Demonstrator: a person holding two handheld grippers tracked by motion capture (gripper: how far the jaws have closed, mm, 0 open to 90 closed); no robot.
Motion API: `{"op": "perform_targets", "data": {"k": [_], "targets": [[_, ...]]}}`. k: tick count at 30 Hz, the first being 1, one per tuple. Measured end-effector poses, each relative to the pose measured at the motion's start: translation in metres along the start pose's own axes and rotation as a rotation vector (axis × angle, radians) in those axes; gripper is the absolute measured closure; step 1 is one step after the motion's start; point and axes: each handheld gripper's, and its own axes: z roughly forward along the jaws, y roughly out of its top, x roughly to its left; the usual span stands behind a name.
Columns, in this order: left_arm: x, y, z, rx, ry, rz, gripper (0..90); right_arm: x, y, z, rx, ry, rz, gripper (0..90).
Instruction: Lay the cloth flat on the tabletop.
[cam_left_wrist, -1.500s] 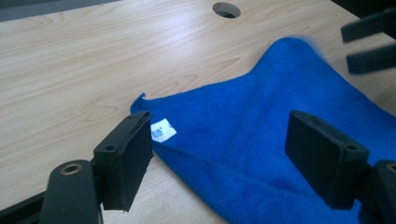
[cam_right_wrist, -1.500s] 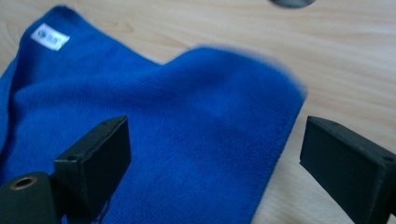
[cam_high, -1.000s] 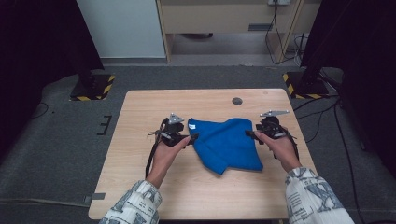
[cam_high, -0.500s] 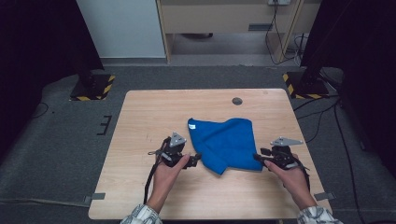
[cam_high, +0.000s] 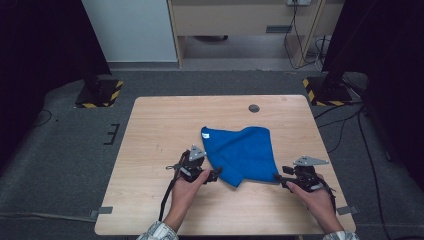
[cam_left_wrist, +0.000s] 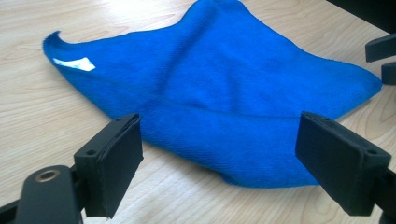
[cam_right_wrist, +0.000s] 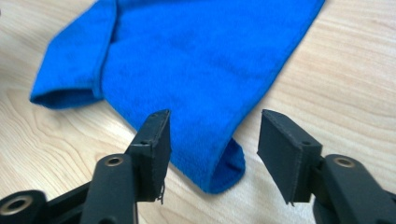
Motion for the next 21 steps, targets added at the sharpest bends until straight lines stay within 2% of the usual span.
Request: {"op": "perform_targets", "data": {"k": [4, 8, 14, 17, 21], "targets": [[-0.011, -0.001, 0.005, 0.020, -0.012, 0.017, 14.1, 0.003, -0.005, 0.001, 0.008, 0.005, -0.004, 39.4], [-0.021, -0.002, 0.012, 0.036, -0.014, 0.059, 16.6, 0.005, -0.008, 0.002, 0.027, -0.004, -0.025, 40.1], [-0.030, -0.002, 0.018, 0.038, -0.026, 0.069, 16.4, 0.004, -0.013, 0.004, 0.036, 0.004, -0.015, 45.0], [-0.033, -0.002, 0.021, 0.043, -0.030, 0.069, 15.6, 0.006, -0.013, 0.006, 0.038, 0.013, -0.027, 47.2], [-0.039, -0.001, 0.024, 0.046, -0.038, 0.081, 14.6, 0.010, -0.012, 0.009, 0.040, 0.024, -0.040, 57.3]]}}
